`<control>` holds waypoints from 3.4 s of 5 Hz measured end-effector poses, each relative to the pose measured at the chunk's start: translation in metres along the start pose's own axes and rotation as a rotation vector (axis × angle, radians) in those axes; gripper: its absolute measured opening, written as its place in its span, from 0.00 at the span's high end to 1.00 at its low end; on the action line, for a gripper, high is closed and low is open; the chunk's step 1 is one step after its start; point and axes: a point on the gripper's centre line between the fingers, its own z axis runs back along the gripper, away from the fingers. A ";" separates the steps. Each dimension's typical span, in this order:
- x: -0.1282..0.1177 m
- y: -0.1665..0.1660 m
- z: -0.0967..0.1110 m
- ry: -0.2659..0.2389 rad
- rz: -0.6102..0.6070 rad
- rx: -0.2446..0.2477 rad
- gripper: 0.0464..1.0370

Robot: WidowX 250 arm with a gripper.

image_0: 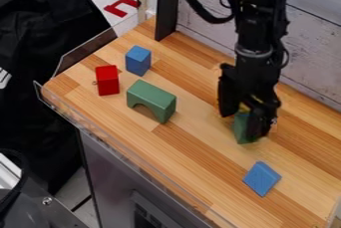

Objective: Move the green cube to the left

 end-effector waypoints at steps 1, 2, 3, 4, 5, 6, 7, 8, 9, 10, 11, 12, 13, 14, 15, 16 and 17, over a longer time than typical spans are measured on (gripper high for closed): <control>0.001 0.000 -0.010 0.023 0.003 -0.012 0.07; 0.001 0.000 -0.010 0.023 0.046 -0.009 0.35; -0.007 0.002 -0.001 -0.015 0.121 0.003 0.44; -0.013 0.007 0.026 -0.067 0.231 0.081 0.44; -0.020 0.011 0.051 -0.097 0.301 0.135 0.44; -0.023 0.029 0.060 -0.123 0.365 0.147 0.44; -0.023 0.046 0.066 -0.147 0.439 0.145 0.44; -0.032 0.070 0.071 -0.167 0.520 0.142 0.44; -0.040 0.087 0.075 -0.186 0.575 0.134 0.44; -0.043 0.100 0.075 -0.185 0.606 0.129 0.44; -0.046 0.106 0.062 -0.151 0.610 0.111 0.44; -0.046 0.105 0.044 -0.110 0.593 0.083 0.44; -0.043 0.103 0.033 -0.099 0.568 0.063 0.44; -0.041 0.104 0.026 -0.103 0.573 0.055 0.44; -0.042 0.109 0.021 -0.100 0.594 0.062 0.44; -0.044 0.111 0.022 -0.099 0.627 0.074 0.38; -0.044 0.111 0.021 -0.100 0.634 0.080 0.09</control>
